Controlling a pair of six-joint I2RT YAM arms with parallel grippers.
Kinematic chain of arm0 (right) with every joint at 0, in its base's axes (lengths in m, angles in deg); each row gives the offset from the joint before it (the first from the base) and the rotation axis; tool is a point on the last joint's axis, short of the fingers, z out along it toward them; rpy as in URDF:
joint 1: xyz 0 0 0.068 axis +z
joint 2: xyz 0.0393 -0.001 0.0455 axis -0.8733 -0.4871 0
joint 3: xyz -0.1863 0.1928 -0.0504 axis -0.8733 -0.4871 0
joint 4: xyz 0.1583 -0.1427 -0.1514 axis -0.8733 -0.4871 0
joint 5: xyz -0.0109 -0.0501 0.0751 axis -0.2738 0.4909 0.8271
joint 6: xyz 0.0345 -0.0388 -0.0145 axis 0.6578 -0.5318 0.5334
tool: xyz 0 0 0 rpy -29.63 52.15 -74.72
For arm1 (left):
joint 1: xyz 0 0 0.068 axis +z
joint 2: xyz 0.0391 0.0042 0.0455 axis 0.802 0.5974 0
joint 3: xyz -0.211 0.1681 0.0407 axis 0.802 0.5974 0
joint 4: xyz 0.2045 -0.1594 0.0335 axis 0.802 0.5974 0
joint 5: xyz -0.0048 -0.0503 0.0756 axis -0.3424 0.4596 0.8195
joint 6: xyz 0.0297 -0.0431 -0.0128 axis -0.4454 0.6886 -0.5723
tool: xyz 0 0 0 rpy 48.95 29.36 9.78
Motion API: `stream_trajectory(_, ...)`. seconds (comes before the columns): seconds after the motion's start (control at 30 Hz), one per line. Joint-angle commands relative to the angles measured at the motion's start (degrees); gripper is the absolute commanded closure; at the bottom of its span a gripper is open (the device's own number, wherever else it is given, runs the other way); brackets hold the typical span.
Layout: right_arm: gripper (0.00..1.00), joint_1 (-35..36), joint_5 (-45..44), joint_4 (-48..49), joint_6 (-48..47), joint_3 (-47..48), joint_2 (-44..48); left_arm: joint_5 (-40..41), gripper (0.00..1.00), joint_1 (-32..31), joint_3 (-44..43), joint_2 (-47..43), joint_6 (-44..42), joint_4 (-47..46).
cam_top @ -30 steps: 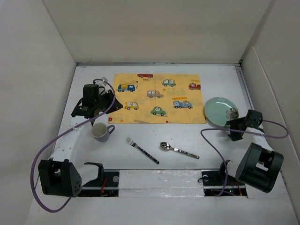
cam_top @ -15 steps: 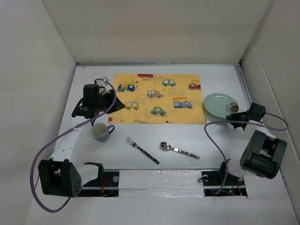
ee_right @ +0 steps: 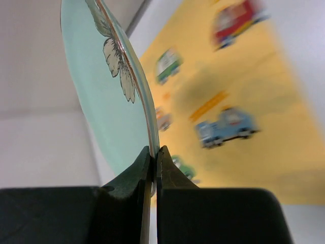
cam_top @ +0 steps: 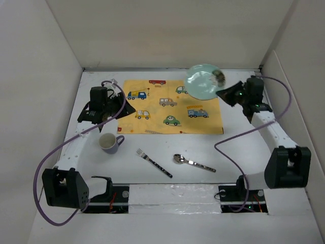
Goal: Set the dinner table for one person
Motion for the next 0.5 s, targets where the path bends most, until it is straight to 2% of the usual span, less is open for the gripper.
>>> stream_trajectory(0.0, 1.00, 6.4, 12.7, 14.7, 2.3, 5.5, -8.4, 0.8, 0.68, -0.2, -3.3, -1.5, -0.1, -0.3)
stream_trajectory(0.07, 1.00, 9.0, 19.4, 21.2, 5.2, 8.8, -14.4, 0.4, 0.68, -0.2, -3.5, -1.8, 0.4, -0.1)
stream_trajectory(0.1, 1.00, 10.1, 20.1, 22.3, 6.6, 10.4, -17.2, 0.8, 0.68, -0.2, -3.6, -2.1, 0.4, 0.2)
stream_trajectory(0.13, 1.00, 12.2, 20.2, 22.1, 6.4, 12.4, -22.2, 1.0, 0.67, -0.2, -3.7, -2.2, 0.5, 0.5)
stream_trajectory(0.17, 1.00, 14.2, 20.2, 17.6, 4.7, 19.3, -26.5, 1.9, 0.67, -0.2, -3.7, -2.8, 0.5, 1.4)
stream_trajectory(0.3, 1.00, 17.1, 19.5, 16.0, 3.7, 23.7, -32.0, 5.0, 0.67, -0.2, -3.5, -5.0, 0.6, 2.6)
stream_trajectory(0.47, 1.00, 18.3, 19.1, 15.9, 3.6, 24.8, -37.3, 7.2, 0.66, -0.2, -3.2, -7.2, 0.9, 4.5)
